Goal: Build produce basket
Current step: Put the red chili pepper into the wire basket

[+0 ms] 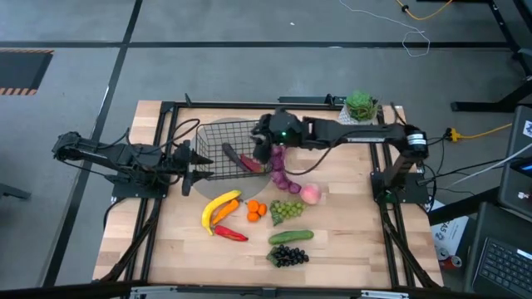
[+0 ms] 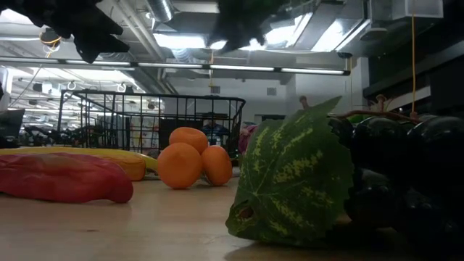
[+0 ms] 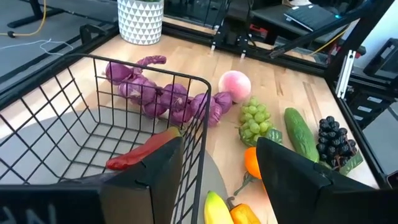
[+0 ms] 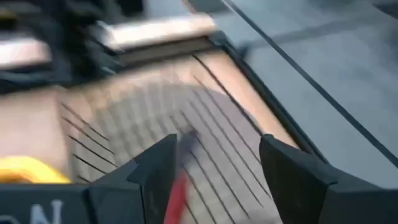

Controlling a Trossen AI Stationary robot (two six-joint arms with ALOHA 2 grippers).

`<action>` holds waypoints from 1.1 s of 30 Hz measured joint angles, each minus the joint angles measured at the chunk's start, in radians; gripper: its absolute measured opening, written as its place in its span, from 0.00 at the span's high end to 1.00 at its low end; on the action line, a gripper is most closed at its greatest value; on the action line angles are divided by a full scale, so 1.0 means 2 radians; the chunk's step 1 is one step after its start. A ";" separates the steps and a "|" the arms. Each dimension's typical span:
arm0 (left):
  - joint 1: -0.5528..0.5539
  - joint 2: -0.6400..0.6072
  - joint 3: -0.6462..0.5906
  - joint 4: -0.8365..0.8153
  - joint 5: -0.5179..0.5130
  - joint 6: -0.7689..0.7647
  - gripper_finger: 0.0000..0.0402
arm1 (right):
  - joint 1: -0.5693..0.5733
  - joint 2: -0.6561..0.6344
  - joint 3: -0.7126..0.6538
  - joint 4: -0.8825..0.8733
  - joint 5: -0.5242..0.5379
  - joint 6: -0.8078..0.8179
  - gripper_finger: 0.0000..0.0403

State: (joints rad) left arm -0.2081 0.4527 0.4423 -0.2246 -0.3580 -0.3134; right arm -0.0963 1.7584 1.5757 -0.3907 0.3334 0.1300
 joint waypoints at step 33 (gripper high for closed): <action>-0.030 0.069 0.000 0.056 0.062 -0.062 0.50 | 0.166 -0.062 -0.045 -0.591 0.088 0.419 0.45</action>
State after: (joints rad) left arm -0.2685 0.5899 0.4423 -0.1125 -0.2332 -0.4373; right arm 0.2355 1.6344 1.4853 -1.5724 0.5092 0.9680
